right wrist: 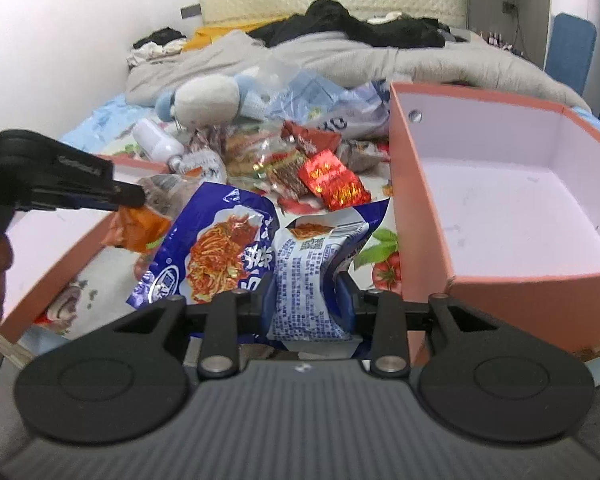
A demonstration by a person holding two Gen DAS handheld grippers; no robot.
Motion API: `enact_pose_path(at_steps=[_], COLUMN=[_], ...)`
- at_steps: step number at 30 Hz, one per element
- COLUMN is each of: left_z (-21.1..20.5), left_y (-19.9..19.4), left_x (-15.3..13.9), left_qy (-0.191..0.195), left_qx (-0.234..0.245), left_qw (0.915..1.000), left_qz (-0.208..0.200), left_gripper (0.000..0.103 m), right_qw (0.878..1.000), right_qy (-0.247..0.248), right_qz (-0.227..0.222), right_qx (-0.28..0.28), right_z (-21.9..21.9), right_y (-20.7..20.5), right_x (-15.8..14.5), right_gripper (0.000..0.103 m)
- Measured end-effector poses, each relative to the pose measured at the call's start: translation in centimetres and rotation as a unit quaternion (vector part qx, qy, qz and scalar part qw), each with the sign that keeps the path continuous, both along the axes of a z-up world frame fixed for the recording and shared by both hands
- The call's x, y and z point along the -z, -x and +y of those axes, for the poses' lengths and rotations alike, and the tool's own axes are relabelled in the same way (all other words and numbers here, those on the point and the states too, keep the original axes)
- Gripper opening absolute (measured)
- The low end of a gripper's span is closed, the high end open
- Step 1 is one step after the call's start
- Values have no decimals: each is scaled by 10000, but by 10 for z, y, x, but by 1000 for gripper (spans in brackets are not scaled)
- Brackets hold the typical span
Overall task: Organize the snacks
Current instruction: 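Carry both bags over the orange box and open both tools to drop them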
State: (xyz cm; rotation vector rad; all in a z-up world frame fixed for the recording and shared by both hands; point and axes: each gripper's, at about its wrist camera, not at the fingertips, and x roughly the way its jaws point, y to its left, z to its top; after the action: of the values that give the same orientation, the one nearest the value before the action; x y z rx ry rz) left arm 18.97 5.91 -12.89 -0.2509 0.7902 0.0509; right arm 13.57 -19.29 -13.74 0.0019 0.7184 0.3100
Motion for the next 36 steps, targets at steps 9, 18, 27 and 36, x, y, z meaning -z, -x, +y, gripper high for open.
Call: enact_pose_path(at_steps=[9,18,27,36], left_z=[-5,-40,-111,-194], left_y=[34,24,-27,-80], left_x=[-47,-101,-125,-110], left_qy=[3,-49,194,307], left_qx=[-10,484,1166,1824], left_qw=[9995,9961,9885,9807], left_qz=[-327,-733,-946,-633], left_gripper=[24,24,24,24], right_qw=[9992,9952,9875,9821], right_qy=[-75,-243,52,118], right_qz=[-376,-625,-844,-497], right_qx=[124,708,1331,1813], right_z=[-13,-64,-120,-170], right_y=[17,19,-13,-56], right_x=[-39,-74,-89,-70], right_gripper=[35,35,35,36])
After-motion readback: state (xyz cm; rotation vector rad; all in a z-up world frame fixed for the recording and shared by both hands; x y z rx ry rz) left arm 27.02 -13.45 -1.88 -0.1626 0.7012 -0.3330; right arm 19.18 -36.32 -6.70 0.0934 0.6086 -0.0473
